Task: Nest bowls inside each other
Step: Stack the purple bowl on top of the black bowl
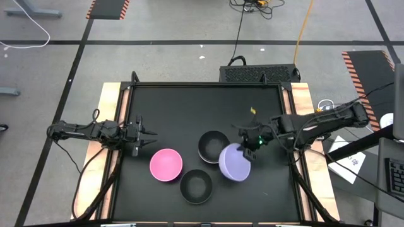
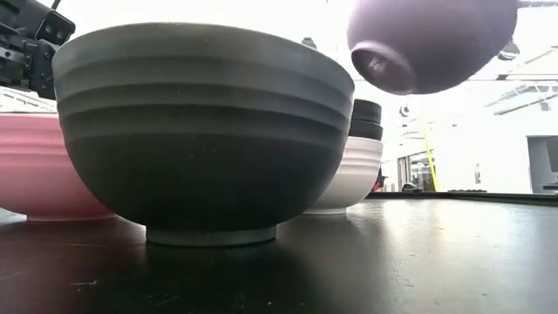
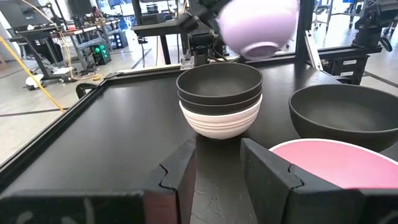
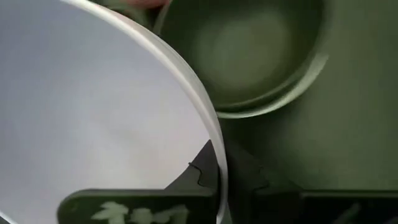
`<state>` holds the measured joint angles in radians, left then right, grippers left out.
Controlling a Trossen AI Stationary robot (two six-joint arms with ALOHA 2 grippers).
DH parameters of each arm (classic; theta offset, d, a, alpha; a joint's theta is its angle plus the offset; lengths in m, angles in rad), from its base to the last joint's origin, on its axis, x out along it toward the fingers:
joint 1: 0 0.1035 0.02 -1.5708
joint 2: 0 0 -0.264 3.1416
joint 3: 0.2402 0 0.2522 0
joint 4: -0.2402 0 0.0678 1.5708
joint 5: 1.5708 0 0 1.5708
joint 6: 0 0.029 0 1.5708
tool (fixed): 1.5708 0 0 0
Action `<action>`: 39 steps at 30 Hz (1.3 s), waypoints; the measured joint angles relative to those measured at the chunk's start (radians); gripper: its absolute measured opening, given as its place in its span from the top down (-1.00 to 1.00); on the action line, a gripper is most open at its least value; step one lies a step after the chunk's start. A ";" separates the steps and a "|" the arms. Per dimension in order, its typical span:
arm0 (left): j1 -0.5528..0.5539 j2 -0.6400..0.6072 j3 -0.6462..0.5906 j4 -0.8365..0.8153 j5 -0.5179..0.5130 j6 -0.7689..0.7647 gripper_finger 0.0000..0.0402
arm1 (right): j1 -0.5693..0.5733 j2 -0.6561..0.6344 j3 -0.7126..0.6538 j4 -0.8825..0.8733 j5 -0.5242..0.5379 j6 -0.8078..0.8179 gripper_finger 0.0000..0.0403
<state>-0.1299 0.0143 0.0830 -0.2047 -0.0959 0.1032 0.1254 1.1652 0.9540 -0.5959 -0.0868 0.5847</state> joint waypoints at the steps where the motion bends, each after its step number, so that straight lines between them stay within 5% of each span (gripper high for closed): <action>1: 0.000 0.000 0.000 0.000 0.000 0.000 0.36 | -0.017 0.001 0.034 -0.046 0.016 -0.021 1.00; 11: 0.000 0.000 0.000 0.000 -0.001 0.000 0.36 | -0.153 0.075 0.318 -0.350 0.033 -0.137 1.00; 23: 0.000 0.001 0.000 0.000 -0.001 0.015 0.36 | -0.244 0.368 0.603 -0.559 -0.074 -0.253 1.00; 39: 0.000 0.001 0.000 0.000 0.000 0.016 0.36 | -0.329 0.569 0.792 -0.630 -0.127 -0.370 1.00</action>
<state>-0.1299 0.0151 0.0830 -0.2047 -0.0961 0.1192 -0.2032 1.7339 1.7459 -1.2263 -0.2134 0.2150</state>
